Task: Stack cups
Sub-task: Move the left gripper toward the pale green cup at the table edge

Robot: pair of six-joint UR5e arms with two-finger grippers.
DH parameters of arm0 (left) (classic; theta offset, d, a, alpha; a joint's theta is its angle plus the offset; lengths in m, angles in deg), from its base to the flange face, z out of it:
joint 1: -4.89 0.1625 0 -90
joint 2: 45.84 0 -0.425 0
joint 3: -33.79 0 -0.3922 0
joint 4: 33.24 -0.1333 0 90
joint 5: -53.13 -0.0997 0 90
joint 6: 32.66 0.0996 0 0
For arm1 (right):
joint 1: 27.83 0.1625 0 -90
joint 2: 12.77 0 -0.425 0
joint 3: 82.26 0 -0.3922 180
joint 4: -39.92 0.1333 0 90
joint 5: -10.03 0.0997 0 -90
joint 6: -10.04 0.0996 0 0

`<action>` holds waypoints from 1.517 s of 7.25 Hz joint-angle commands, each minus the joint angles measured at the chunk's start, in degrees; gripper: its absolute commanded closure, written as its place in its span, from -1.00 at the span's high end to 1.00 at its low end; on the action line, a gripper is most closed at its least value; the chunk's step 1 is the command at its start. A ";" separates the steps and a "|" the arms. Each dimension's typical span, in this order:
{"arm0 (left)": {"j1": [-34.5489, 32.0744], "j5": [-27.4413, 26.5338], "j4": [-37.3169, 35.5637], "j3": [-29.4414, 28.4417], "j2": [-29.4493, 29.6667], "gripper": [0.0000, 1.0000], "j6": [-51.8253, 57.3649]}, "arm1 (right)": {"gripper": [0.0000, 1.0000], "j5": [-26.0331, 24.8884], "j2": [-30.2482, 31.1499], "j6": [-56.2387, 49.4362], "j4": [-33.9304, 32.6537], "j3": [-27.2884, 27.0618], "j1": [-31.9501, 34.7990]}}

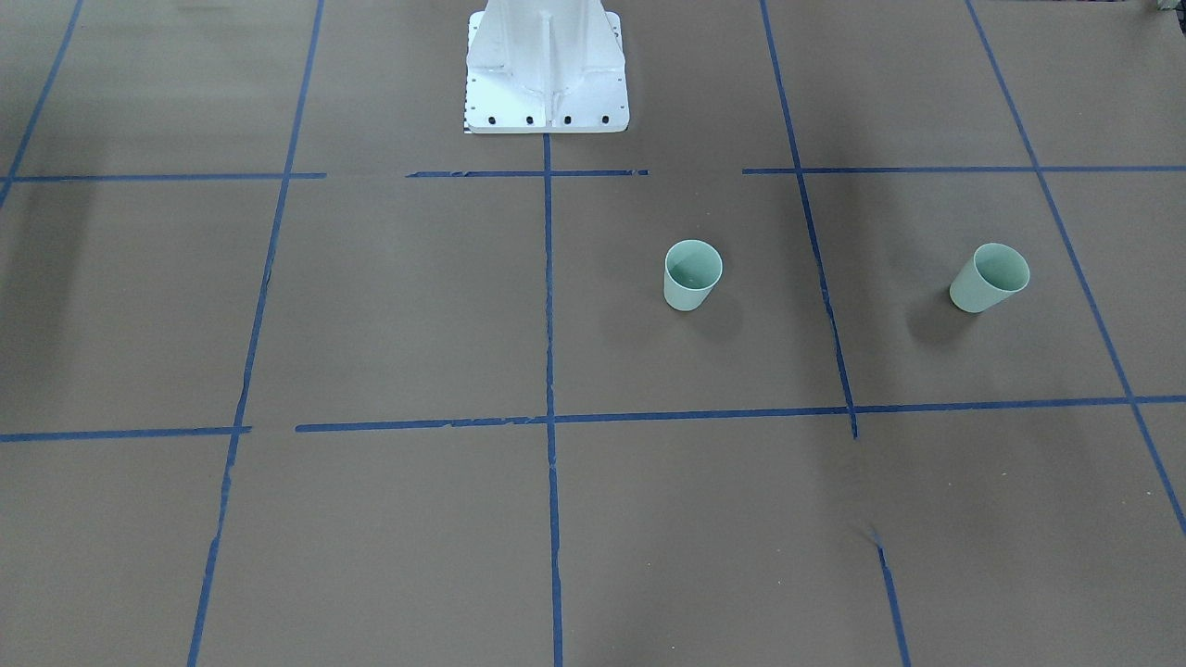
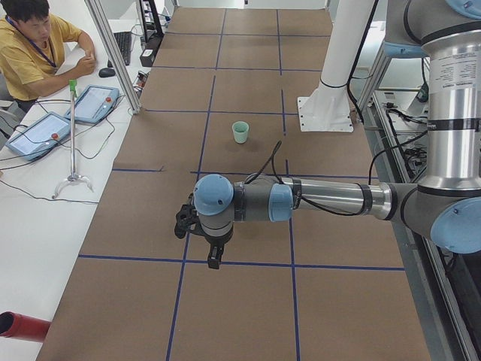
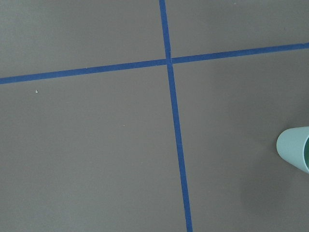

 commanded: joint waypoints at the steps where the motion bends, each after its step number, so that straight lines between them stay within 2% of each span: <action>1: 0.76 0.59 0.23 -0.31 1.35 1.00 -0.45 | 1.00 0.00 -0.01 0.00 0.00 0.00 -0.07; 2: 1.63 0.59 0.32 0.38 1.53 1.00 -4.02 | 1.00 0.00 -0.01 0.00 0.00 0.00 0.01; 3: 5.47 0.25 0.32 1.09 2.75 1.00 -11.28 | 1.00 0.00 -0.01 0.00 0.00 0.00 -0.07; 4: 9.08 -0.02 3.62 1.70 3.11 1.00 -17.53 | 1.00 0.00 -0.01 0.00 0.00 0.00 -0.07; 5: 11.55 -0.89 11.58 1.01 2.42 1.00 -24.81 | 1.00 0.00 -0.01 0.00 0.00 0.00 0.01; 7: 16.39 -5.10 21.89 0.57 -0.48 1.00 -34.87 | 1.00 0.00 -0.01 0.00 0.00 0.00 0.01; 8: 18.85 -5.29 27.16 0.48 -1.79 1.00 -40.13 | 1.00 0.00 -0.01 0.00 0.00 0.00 -0.07; 9: 21.74 -5.38 30.52 0.39 -1.98 1.00 -45.83 | 1.00 0.00 -0.01 0.00 0.00 0.00 -0.07; 11: 26.15 -9.84 37.12 -2.05 -2.16 1.00 -51.42 | 1.00 0.00 -0.01 0.00 0.00 0.00 0.01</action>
